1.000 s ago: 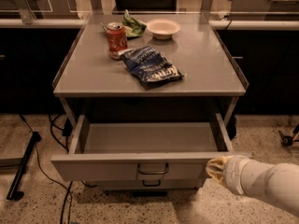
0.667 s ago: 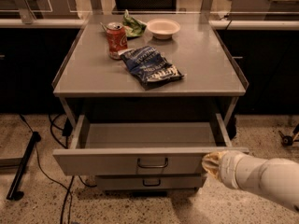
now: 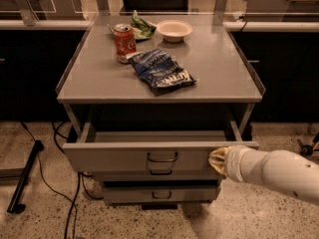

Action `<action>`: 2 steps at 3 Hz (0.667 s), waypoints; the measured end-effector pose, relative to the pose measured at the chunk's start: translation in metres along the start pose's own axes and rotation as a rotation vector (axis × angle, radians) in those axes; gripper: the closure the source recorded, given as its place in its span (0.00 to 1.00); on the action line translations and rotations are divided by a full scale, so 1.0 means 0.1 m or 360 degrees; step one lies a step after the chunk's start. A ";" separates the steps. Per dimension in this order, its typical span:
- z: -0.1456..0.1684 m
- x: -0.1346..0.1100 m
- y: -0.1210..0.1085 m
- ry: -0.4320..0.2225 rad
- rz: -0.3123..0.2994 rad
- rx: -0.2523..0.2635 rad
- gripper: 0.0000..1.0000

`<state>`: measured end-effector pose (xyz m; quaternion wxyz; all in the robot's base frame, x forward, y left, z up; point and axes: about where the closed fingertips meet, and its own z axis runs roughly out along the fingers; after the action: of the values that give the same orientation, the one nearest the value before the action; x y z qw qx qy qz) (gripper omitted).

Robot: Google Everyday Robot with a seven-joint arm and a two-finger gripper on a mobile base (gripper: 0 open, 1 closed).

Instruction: Close top drawer

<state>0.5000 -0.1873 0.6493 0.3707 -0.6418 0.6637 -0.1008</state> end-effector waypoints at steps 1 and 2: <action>0.24 0.04 -0.27 -0.0012 -0.0019 0.0040 1.00; 0.50 0.11 -0.59 -0.0006 -0.0031 0.0090 1.00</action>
Offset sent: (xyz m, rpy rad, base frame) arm 0.1105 -0.0072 -0.0055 -0.0058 -0.0824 -0.0114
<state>0.5779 -0.1901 0.6462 0.3890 -0.6378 0.6535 -0.1219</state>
